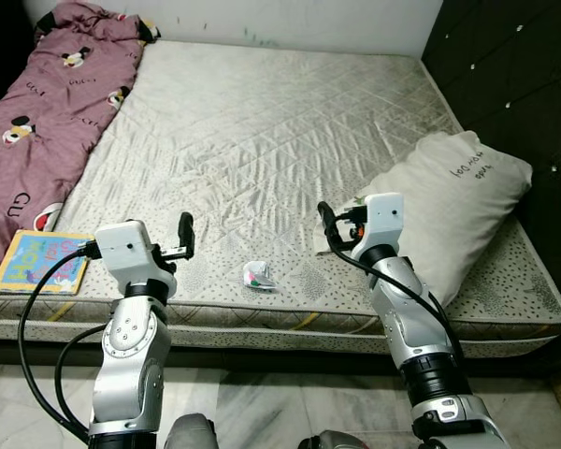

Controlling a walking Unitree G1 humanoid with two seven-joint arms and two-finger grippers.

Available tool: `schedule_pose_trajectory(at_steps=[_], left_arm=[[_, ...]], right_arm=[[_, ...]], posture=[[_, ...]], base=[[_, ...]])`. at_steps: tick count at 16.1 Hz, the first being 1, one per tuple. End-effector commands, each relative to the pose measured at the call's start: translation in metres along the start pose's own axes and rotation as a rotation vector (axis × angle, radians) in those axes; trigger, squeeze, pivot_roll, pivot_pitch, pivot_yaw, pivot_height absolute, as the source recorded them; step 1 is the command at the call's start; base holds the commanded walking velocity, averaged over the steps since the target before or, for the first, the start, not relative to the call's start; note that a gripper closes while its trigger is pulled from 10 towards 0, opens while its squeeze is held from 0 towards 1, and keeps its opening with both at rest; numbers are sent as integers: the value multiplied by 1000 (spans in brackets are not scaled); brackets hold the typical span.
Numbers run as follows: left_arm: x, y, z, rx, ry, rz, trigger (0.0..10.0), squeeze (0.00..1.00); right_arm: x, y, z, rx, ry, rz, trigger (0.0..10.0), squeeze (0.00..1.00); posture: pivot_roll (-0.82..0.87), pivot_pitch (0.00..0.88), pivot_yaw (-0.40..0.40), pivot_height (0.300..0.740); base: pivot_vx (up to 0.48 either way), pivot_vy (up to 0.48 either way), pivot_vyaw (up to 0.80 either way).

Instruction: Clean up the room

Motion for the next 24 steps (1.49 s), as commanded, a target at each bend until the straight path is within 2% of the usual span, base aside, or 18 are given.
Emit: schedule_pose_trajectory(at_steps=[1, 4, 7, 11, 14, 16, 19, 24], left_arm=[[4, 2, 1, -5, 9, -2, 10000, 0], [5, 0, 3, 9, 11, 1, 10000, 0], [4, -9, 4, 62, 2, 14, 10000, 0], [1, -25, 4, 149, -18, 27, 10000, 0], [-2, -31, 4, 184, -33, 57, 10000, 0], [-6, -38, 2, 227, -56, 66, 10000, 0], [-7, -39, 3, 235, -59, 55, 10000, 0], [-4, -34, 2, 199, -35, 38, 10000, 0]], right_arm=[[0, -1, -1, 11, -8, -2, 10000, 0], [-1, -3, 0, 20, -11, -2, 10000, 0], [-2, -5, 1, 31, -14, -8, 10000, 0], [-3, -5, 3, 35, -24, -12, 10000, 0], [-4, -6, 3, 45, -27, -15, 10000, 0], [-4, -9, 4, 61, -31, -17, 10000, 0], [-5, -11, 5, 73, -32, -16, 10000, 0], [-5, -12, 6, 79, -37, -13, 10000, 0]], posture=[[82, 80, -37, 690], [83, 77, -39, 655], [85, 71, -42, 620], [86, 72, -43, 620], [85, 81, -42, 620], [84, 88, -43, 592], [85, 98, -48, 557], [83, 100, -46, 557]], base=[[0, 0, 0], [0, 0, 0], [0, 0, 0], [0, 0, 0], [0, 0, 0], [0, 0, 0], [0, 0, 0], [50, 0, 0]])
Point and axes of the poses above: a point about 5 cm out from each wrist's last joint towards the gripper, its own z axis pointing out of the wrist towards the gripper, its own x axis along the axis of the wrist's last joint, y = z × x, the point moved 5 cm from there along z, pointing out of the wrist towards the gripper, and after that the axes turned 15 degrees about z, right-handed, at the moved point
